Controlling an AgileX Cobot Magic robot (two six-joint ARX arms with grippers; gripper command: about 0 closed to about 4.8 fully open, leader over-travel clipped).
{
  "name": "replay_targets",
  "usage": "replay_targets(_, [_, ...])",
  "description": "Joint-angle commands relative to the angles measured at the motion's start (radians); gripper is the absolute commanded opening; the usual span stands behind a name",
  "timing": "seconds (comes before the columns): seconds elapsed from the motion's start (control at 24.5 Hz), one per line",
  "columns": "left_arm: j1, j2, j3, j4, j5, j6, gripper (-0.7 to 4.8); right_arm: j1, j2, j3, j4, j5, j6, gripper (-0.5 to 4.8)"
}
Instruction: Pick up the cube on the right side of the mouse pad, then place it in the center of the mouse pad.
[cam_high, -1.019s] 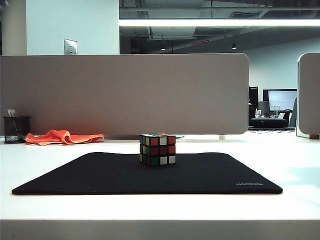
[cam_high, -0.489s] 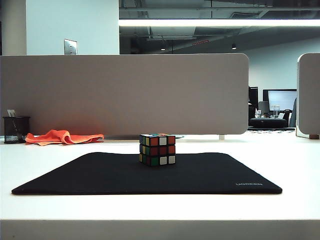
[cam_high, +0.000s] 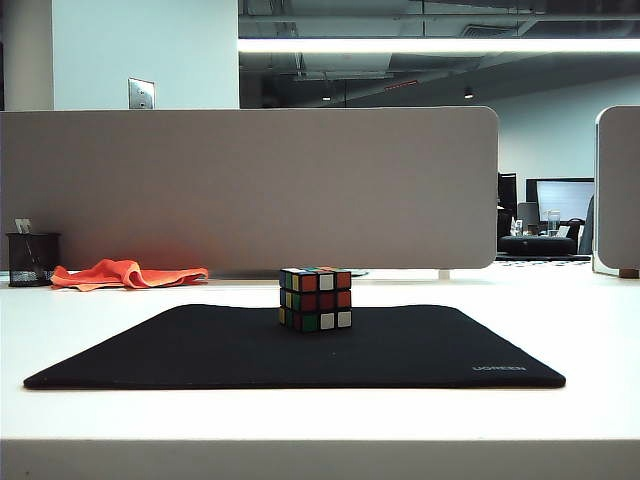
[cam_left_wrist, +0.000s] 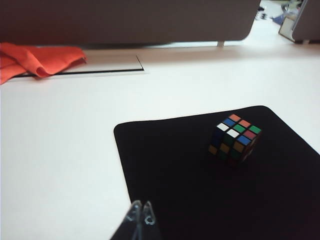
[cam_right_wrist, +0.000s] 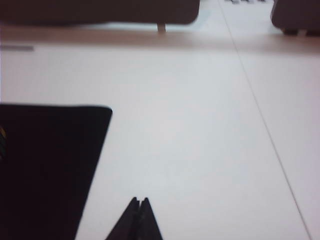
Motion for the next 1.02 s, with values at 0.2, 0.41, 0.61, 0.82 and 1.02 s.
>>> replay_targets(0.2, [0.000,0.001,-0.140,0.149,-0.003,-0.002,-0.06,0.000,-0.139,-0.129,0.154,-0.006,-0.005,0.03])
replay_targets(0.41, [0.000,0.001,-0.225,0.281,-0.003,-0.007,-0.06,0.000,-0.249,-0.206,0.158,-0.094,-0.054,-0.01])
replay_targets(0.61, [0.000,0.001,-0.283,0.373,-0.002,-0.006,-0.06,0.000,-0.337,-0.259,0.157,-0.136,-0.054,-0.01])
replay_targets(0.82, [0.001,0.000,-0.351,0.392,0.014,0.003,-0.06,0.001,-0.400,-0.345,0.158,-0.138,-0.054,-0.01])
replay_targets(1.02, [0.001,-0.006,-0.351,0.412,0.039,0.021,-0.06,0.001,-0.418,-0.365,0.138,-0.160,-0.085,-0.01])
